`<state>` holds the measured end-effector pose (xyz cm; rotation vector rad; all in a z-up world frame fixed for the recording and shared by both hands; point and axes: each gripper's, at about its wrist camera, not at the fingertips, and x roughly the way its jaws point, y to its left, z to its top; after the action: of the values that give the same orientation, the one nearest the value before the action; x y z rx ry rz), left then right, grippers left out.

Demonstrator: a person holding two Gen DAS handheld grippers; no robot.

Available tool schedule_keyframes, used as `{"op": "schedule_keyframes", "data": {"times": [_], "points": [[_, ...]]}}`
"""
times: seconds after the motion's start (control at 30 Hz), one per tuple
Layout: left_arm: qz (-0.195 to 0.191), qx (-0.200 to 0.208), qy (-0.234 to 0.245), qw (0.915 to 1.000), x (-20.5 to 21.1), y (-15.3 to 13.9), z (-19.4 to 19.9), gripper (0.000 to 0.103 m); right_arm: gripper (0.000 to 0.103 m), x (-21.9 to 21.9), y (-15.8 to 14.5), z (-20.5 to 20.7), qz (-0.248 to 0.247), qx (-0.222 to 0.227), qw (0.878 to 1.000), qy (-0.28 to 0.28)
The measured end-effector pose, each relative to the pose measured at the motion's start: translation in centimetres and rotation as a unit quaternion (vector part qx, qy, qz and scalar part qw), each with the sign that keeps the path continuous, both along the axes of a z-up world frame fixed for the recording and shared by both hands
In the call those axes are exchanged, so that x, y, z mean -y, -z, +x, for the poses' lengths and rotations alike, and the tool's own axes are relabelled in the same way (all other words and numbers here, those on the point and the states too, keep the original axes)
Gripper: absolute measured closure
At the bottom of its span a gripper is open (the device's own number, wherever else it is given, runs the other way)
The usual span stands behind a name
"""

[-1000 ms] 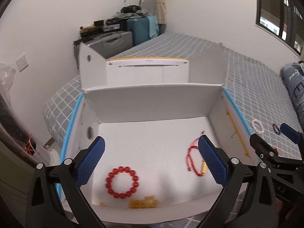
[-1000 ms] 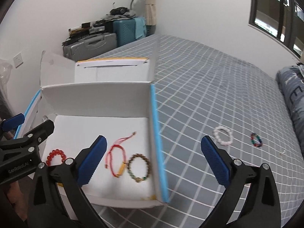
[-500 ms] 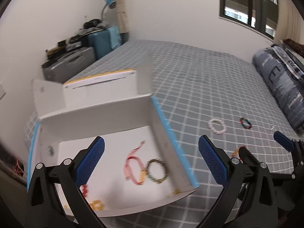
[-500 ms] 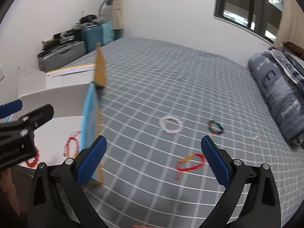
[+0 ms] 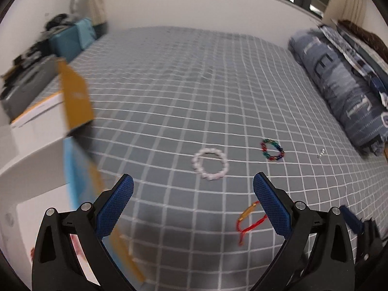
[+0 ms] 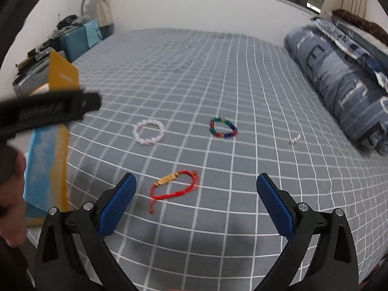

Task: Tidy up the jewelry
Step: 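Move both open tools back over the bracelets on the bed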

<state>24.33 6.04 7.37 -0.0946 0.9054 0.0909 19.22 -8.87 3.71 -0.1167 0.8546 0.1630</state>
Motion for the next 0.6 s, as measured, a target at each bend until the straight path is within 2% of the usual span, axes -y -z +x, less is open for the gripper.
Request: {"op": "schedule_keyframes", "data": {"times": [0.07,0.23,0.6], "points": [[0.011,-0.015,0.003,0.9998,0.8,1.1,2.4,0.006,0.008,0.6,1.2,0.7,-0.001,-0.009,1.000,0.004],[0.003,-0.054,0.001,0.9985,1.2,5.2,6.5,0.006,0.008,1.2,3.6,2.8,0.005,-0.033,0.999,0.010],[0.035,-0.091,-0.006,0.9952,1.3,11.2,11.8,0.006,0.008,-0.7,7.9,6.0,0.012,-0.069,0.997,-0.019]]}}
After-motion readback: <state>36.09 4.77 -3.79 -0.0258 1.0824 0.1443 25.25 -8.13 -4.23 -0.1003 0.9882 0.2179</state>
